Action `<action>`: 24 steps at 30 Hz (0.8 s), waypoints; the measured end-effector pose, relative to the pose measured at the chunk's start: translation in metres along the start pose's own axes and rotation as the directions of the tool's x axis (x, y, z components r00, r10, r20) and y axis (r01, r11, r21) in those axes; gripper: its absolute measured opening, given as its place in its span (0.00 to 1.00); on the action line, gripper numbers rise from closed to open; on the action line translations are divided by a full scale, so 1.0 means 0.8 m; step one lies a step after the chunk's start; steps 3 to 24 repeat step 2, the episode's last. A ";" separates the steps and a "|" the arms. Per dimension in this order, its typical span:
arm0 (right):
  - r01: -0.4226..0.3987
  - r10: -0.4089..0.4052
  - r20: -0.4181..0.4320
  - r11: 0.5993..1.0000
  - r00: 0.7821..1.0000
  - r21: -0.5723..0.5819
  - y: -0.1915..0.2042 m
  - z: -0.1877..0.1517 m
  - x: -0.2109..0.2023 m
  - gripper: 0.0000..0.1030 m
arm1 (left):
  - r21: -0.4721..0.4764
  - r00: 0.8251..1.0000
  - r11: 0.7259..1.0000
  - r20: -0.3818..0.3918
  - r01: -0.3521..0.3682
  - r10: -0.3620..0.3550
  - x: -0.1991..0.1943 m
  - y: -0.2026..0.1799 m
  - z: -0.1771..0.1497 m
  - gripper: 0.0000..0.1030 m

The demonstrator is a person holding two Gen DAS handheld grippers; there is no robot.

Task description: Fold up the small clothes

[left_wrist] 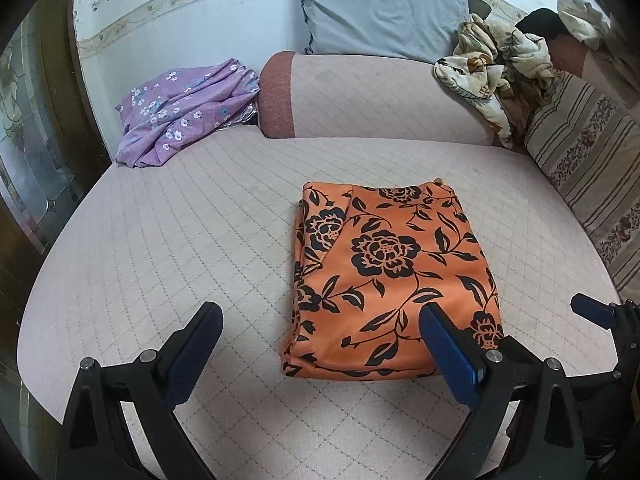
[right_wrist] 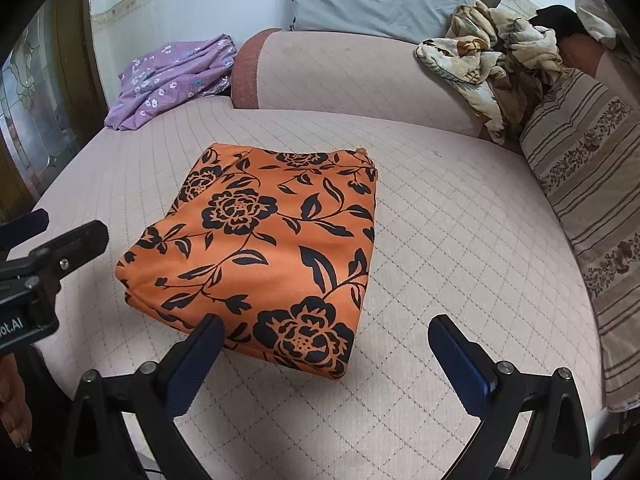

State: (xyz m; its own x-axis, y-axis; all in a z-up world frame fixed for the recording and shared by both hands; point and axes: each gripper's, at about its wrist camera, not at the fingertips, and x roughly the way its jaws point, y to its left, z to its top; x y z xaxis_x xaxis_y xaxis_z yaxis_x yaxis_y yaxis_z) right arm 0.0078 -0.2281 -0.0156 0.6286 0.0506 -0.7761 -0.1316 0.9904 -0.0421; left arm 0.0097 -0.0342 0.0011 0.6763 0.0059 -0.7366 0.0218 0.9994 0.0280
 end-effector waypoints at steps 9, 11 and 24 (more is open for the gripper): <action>0.001 -0.001 -0.001 1.000 1.000 -0.001 0.002 0.002 0.002 1.00 | 0.002 1.000 1.000 -0.005 0.002 -0.002 0.003 -0.001 0.001 0.96; 0.001 -0.001 -0.001 1.000 1.000 -0.001 0.002 0.002 0.002 1.00 | 0.002 1.000 1.000 -0.005 0.002 -0.002 0.003 -0.001 0.001 0.96; 0.001 -0.001 -0.001 1.000 1.000 -0.001 0.002 0.002 0.002 1.00 | 0.002 1.000 1.000 -0.005 0.002 -0.002 0.003 -0.001 0.001 0.96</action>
